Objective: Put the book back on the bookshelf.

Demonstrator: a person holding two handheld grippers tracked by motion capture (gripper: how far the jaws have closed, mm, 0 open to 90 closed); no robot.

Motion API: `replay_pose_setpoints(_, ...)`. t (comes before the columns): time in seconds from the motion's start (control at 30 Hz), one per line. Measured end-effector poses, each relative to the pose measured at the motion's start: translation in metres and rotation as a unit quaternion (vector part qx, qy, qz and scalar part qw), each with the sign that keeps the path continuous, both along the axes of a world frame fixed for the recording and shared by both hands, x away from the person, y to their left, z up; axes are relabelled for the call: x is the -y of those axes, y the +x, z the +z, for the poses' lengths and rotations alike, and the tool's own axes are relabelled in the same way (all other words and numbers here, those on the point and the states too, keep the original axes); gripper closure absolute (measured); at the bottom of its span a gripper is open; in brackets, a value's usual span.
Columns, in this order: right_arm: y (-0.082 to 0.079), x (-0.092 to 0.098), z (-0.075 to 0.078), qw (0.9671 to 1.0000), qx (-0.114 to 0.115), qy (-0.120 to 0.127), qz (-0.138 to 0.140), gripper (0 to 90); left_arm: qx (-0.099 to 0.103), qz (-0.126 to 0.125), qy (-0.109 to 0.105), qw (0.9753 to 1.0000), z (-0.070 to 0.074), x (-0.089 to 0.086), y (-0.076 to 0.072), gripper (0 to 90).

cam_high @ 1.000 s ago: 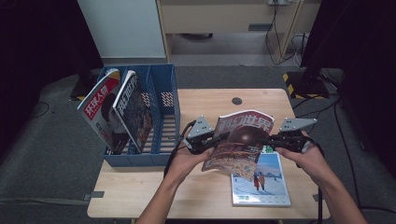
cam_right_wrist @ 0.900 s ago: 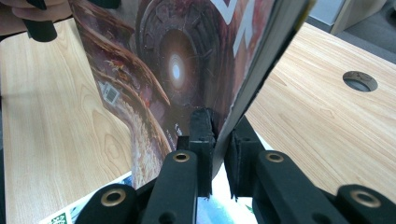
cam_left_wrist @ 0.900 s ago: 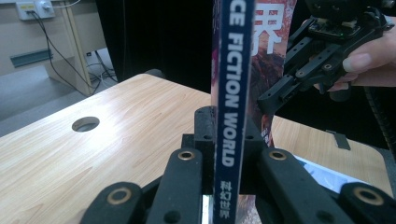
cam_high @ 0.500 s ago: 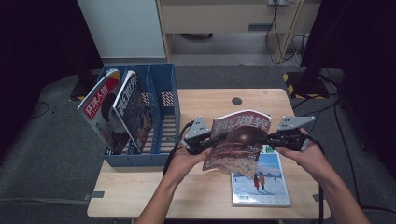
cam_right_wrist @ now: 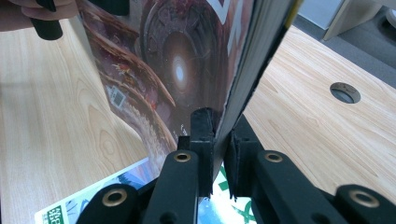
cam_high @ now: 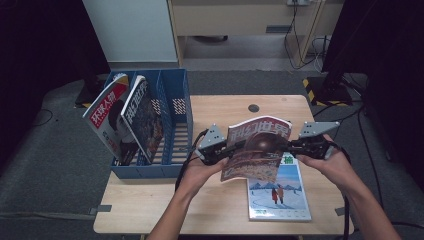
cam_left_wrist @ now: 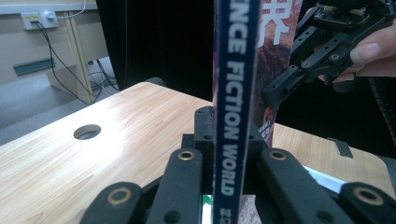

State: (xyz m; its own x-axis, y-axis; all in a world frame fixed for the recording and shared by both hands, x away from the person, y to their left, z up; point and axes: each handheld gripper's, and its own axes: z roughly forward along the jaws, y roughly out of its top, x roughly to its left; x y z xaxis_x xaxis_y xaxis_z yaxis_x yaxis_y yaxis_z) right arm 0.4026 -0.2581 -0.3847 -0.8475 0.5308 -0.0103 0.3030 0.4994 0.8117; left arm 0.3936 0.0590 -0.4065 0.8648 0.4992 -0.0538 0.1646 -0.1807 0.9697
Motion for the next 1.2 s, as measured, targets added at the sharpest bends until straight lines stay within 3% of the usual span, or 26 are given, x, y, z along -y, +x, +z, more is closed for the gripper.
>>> replay_pose_setpoints(0.43, -0.0028, 0.0001, 0.0013, 0.9999, -0.003, 0.002, 0.01, 83.2, -0.001, -0.002, -0.021, 0.9998, -0.004, 0.001, 0.0021, 74.9)
replay_pose_setpoints(0.6, -0.0044, -0.0001, 0.002, 0.9999, -0.003, 0.001, 0.015, 83.2, -0.004, -0.014, -0.032, 0.9994, -0.0049, 0.0, 0.0038, 74.9)
replay_pose_setpoints(1.2, -0.0059, -0.001, 0.0029, 0.9998, -0.001, -0.003, 0.019, 83.1, -0.008, -0.025, -0.046, 0.9986, -0.0059, 0.0037, 0.0053, 71.3)
